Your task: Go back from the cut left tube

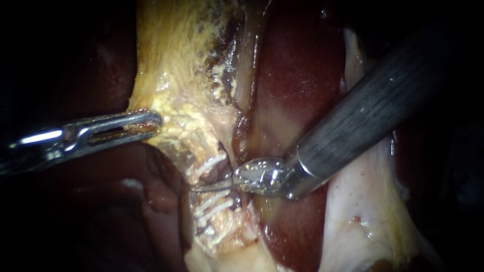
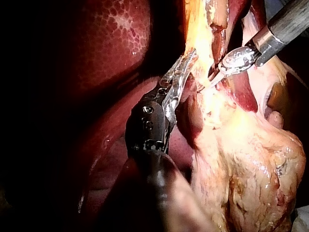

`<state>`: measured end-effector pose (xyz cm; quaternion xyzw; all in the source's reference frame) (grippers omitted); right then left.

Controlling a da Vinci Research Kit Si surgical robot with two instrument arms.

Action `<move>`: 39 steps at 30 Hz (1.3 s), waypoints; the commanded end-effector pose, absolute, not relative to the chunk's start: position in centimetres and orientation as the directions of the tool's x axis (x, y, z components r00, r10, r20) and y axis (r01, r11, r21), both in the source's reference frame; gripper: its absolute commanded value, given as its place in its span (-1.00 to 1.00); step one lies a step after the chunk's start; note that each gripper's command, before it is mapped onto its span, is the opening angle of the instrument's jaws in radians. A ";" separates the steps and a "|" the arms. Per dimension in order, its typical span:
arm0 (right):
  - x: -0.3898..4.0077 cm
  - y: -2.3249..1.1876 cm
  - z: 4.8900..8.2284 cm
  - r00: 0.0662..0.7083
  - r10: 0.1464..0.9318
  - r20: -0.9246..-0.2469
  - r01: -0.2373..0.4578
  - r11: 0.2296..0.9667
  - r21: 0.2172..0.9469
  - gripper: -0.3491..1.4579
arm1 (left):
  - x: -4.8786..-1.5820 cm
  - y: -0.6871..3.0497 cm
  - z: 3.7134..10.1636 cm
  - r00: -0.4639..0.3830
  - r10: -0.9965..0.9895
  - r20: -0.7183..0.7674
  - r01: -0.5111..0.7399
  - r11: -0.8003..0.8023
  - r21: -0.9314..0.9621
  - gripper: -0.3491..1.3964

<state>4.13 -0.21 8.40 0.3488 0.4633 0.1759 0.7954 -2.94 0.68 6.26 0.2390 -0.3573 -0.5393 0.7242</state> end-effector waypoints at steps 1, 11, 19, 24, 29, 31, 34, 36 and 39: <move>4.13 -0.21 8.39 0.505 0.601 -0.619 0.044 0.698 0.714 -0.03 | -2.94 0.68 6.26 0.163 -0.952 0.260 0.610 0.304 0.732 -1.00; 4.13 -0.21 8.39 0.502 0.599 -0.624 0.034 0.707 0.706 0.45 | -2.93 0.69 6.28 0.164 -0.952 0.260 0.609 0.305 0.732 -1.00; 4.08 -0.30 8.25 0.497 0.545 -0.675 0.075 0.748 0.659 0.67 | -2.91 0.71 6.31 0.164 -0.951 0.261 0.610 0.306 0.731 -1.00; 4.01 -0.38 8.11 0.473 0.438 -0.764 0.155 0.812 0.562 0.88 | -2.91 0.71 6.35 0.164 -0.951 0.263 0.610 0.307 0.731 -1.00; 3.86 -0.42 8.02 0.449 0.365 -0.815 0.206 0.846 0.493 0.97 | -2.89 0.72 6.39 0.165 -0.950 0.263 0.609 0.308 0.731 -1.00; 3.75 -0.39 7.96 0.441 0.337 -0.832 0.222 0.857 0.465 0.97 | -2.88 0.72 6.40 0.165 -0.950 0.264 0.611 0.309 0.729 -1.00; 3.58 -0.30 7.87 0.434 0.312 -0.845 0.222 0.872 0.437 0.97 | -2.87 0.73 6.41 0.165 -0.950 0.264 0.610 0.309 0.729 -1.00; 3.43 -0.18 7.78 0.430 0.294 -0.854 0.214 0.885 0.413 0.97 | -2.86 0.73 6.42 0.164 -0.950 0.266 0.612 0.309 0.728 -1.00; 3.19 -0.01 7.62 0.427 0.275 -0.861 0.193 0.903 0.384 0.97 | -2.87 0.73 6.42 0.164 -0.950 0.266 0.612 0.309 0.728 -1.00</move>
